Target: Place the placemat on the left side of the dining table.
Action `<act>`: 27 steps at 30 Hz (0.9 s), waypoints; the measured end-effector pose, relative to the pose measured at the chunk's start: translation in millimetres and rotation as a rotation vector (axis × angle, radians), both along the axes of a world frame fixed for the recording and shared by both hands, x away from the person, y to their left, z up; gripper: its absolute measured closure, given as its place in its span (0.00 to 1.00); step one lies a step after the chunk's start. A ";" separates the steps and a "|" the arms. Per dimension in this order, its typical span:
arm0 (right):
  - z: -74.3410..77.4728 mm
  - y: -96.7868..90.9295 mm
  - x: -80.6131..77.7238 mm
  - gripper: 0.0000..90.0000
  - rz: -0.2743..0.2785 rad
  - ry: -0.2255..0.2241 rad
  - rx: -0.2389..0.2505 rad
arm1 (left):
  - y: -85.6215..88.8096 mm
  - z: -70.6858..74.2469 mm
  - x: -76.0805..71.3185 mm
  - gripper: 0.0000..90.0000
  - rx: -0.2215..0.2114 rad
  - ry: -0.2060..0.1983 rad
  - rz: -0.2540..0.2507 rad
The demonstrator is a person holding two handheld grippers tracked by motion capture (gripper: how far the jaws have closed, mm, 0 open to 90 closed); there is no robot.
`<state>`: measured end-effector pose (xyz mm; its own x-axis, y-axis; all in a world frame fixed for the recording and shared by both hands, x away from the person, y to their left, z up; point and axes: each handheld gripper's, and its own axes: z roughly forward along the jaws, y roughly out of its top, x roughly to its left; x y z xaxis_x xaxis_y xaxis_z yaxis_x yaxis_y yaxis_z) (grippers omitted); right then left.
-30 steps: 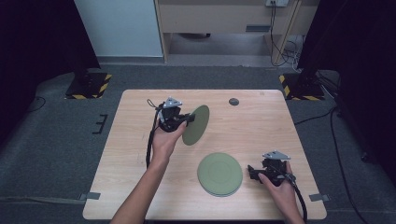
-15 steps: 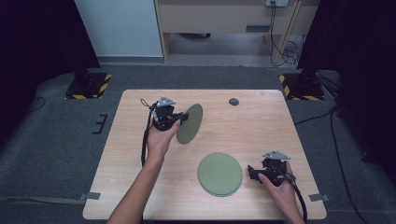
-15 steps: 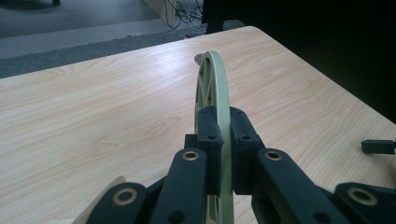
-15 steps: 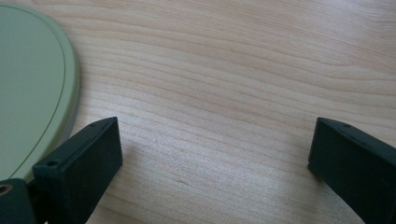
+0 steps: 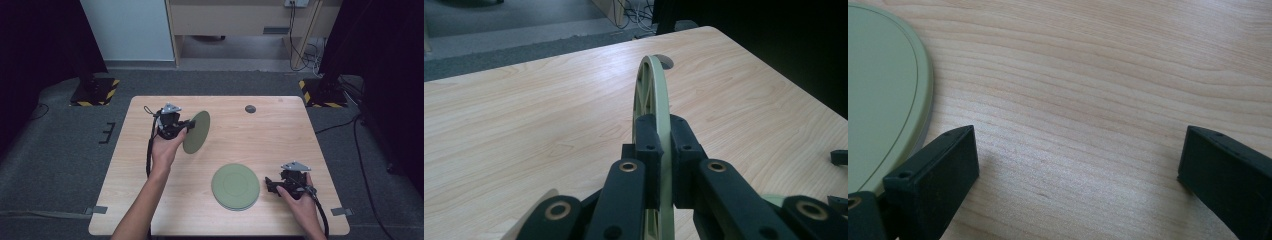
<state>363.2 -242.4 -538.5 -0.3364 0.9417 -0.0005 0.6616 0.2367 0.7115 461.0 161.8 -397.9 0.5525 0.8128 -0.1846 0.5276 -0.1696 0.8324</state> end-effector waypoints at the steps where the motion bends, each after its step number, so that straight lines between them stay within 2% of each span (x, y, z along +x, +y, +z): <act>1: 0.0 0.0 0.0 0.04 0.000 0.000 0.000 | 0.9 -0.1 0.0 0.95 -0.002 0.000 0.004; 17: -0.1 0.1 -0.2 0.03 0.004 0.000 0.000 | 18.1 -0.4 2.3 0.95 -0.004 -0.004 0.038; 27: -0.1 0.2 -0.2 0.03 0.006 -0.001 0.000 | 40.5 3.0 -1.1 0.95 -0.013 -0.017 0.062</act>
<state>362.9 -242.2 -538.6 -0.3416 0.9398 -0.0009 0.6598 0.2405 0.7119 459.9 202.2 -394.9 0.5038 0.8435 -0.1861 0.5228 -0.1262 0.8431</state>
